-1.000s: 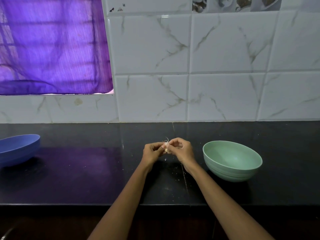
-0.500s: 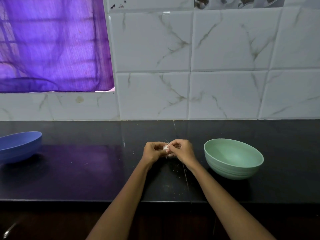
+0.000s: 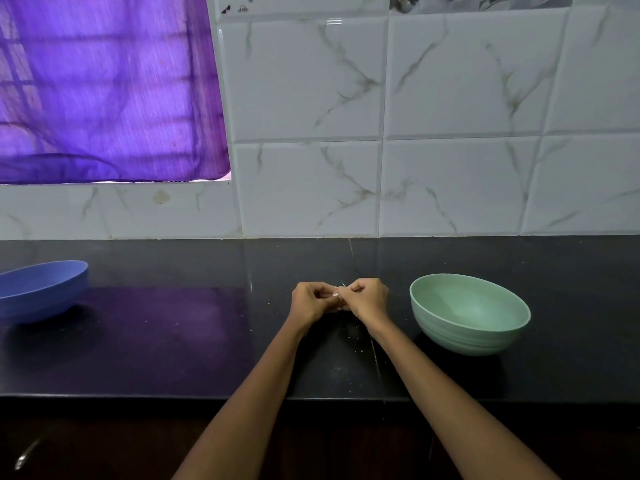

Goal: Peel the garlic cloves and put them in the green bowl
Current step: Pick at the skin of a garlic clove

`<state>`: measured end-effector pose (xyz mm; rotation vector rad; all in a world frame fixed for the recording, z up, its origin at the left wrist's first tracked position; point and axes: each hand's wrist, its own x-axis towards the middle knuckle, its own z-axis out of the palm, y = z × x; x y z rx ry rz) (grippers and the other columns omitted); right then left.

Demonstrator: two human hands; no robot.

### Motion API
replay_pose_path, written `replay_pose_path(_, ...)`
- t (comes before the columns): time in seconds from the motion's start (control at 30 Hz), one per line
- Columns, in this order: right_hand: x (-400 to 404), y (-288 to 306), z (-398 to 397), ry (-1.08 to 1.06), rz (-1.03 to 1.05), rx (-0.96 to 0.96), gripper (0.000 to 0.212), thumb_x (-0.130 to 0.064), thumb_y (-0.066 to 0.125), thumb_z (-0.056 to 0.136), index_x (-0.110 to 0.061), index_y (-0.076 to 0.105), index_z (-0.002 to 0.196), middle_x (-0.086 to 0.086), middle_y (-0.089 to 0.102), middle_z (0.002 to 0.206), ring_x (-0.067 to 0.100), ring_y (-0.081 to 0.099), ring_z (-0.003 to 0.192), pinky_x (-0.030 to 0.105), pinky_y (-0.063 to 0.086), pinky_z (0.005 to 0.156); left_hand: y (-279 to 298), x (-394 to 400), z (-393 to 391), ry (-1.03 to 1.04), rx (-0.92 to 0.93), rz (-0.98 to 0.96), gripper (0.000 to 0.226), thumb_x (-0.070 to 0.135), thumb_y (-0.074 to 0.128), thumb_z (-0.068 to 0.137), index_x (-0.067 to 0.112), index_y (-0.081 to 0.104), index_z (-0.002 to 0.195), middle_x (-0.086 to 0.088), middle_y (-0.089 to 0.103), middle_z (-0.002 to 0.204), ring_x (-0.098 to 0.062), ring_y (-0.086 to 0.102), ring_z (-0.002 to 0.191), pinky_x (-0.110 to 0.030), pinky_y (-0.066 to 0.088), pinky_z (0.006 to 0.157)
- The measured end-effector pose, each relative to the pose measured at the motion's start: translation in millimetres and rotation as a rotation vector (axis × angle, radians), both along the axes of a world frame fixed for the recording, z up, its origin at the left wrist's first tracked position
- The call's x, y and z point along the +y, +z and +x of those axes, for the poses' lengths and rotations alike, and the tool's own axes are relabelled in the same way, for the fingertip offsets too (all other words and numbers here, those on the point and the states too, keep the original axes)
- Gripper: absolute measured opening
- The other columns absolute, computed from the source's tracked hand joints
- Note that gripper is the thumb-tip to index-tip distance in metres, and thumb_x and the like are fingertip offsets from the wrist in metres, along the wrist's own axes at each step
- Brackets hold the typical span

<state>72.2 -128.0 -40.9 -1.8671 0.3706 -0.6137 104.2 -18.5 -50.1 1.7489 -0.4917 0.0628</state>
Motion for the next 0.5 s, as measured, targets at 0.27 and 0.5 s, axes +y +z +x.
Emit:
replay_pose_path(0.27,0.8,-0.3,-1.1,-0.068,0.224,-0.002,0.017,-0.007,0.069,0.074,0.007,0.065,0.065,0.016,0.065,0.065,0.025,0.068,0.059,0.037,0.06,0.061,-1.1,1.0,0.0,0.039,0.126,-0.136,0.008,-0.002,0.072,0.076,0.0,0.067,0.082,-0.014,0.07,0.077,-0.02,0.07,0.067,-0.025,0.058,0.065)
replay_pose_path(0.5,-2.3,-2.5,-3.7,0.036,0.299,-0.084,0.011,-0.004,0.06,0.079,0.003,0.064,0.072,0.014,0.067,0.068,0.019,0.068,0.059,0.035,0.06,0.067,0.8,3.9,7.6,-0.048,0.324,-0.321,0.016,-0.001,0.054,0.09,-0.008,0.064,0.1,-0.016,0.067,0.088,-0.015,0.069,0.07,-0.019,0.057,0.063)
